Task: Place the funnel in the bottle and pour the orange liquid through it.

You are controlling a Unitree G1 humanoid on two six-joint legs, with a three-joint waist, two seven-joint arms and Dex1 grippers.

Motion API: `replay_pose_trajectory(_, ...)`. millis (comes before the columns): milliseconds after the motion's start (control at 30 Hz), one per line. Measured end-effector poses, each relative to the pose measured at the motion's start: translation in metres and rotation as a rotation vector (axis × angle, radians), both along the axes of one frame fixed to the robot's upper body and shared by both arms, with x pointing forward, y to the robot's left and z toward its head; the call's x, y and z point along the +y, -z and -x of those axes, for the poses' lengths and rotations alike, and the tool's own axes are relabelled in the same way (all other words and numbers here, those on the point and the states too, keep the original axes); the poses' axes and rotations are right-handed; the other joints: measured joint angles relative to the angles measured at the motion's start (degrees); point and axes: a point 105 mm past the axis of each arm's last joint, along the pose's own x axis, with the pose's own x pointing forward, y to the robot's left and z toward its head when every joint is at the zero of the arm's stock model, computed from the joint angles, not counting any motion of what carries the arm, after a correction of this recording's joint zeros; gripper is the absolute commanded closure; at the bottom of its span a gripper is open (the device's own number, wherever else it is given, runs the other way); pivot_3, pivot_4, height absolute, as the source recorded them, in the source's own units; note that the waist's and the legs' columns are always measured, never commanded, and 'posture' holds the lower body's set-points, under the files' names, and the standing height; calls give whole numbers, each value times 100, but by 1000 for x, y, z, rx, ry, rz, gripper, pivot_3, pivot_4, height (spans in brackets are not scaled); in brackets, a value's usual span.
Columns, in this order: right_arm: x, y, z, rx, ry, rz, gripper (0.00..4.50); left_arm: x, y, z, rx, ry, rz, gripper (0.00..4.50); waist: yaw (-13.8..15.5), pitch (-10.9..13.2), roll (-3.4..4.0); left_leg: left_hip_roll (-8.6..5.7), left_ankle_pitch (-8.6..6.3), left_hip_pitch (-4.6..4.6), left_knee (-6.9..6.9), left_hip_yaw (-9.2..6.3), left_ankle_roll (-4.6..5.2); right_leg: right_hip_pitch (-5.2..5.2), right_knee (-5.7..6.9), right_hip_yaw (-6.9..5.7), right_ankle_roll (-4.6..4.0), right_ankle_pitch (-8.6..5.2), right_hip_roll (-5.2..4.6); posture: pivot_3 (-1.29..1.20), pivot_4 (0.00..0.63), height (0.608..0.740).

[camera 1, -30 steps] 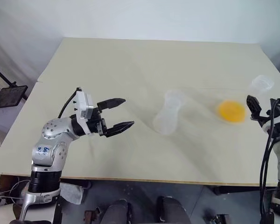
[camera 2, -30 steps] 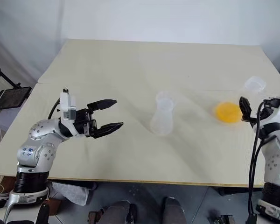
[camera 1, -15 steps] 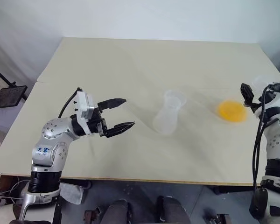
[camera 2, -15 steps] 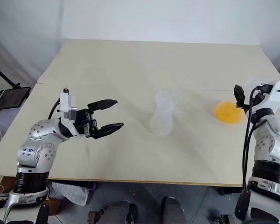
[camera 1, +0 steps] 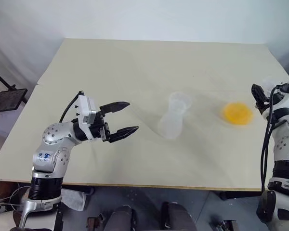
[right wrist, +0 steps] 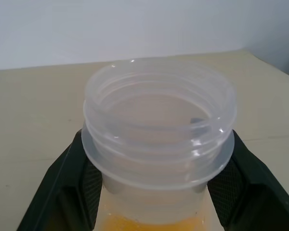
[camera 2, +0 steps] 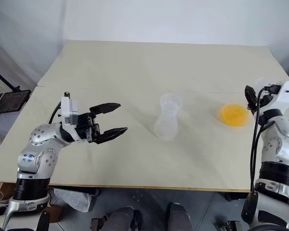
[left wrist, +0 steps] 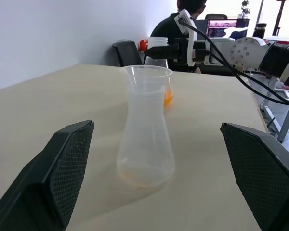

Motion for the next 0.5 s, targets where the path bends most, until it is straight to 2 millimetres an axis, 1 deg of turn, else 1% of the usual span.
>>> replay_pose_trajectory(133,23,-26,6,-68,-84,68,2036,1,3,-3,9,-6,3,0,-3,5,8,0,0,-1,0,0,0,-3,0,0,0,0,0,0,150,740)
replay_pose_trajectory(200,39,-38,11,-91,-125,145,2036,0,1,-3,3,-1,2,0,-1,5,9,1,0,-2,-1,-1,0,-3,0,0,0,0,-1,0,150,740)
replay_pose_trajectory(267,58,-46,19,-85,-147,271,2036,-1,-1,-3,-5,3,0,0,14,5,9,0,0,-3,-1,-4,0,-3,0,-2,0,0,-4,0,150,740)
replay_pose_trajectory(400,82,-44,27,-30,-147,434,2036,-2,1,-4,2,13,-3,0,22,6,9,-4,0,-5,-1,-4,0,-3,-2,-5,0,0,-5,0,150,740)
replay_pose_trajectory(467,100,-41,32,-11,-163,530,2036,-2,3,-6,15,13,-4,0,16,6,8,-2,0,-5,-1,-4,0,-4,-4,-6,0,0,-2,0,150,740)
replay_pose_trajectory(500,105,-41,33,-14,-173,550,2036,-2,3,-6,18,15,-4,0,14,6,8,-2,0,-5,-1,-4,0,-4,-5,-7,0,0,0,0,150,740)
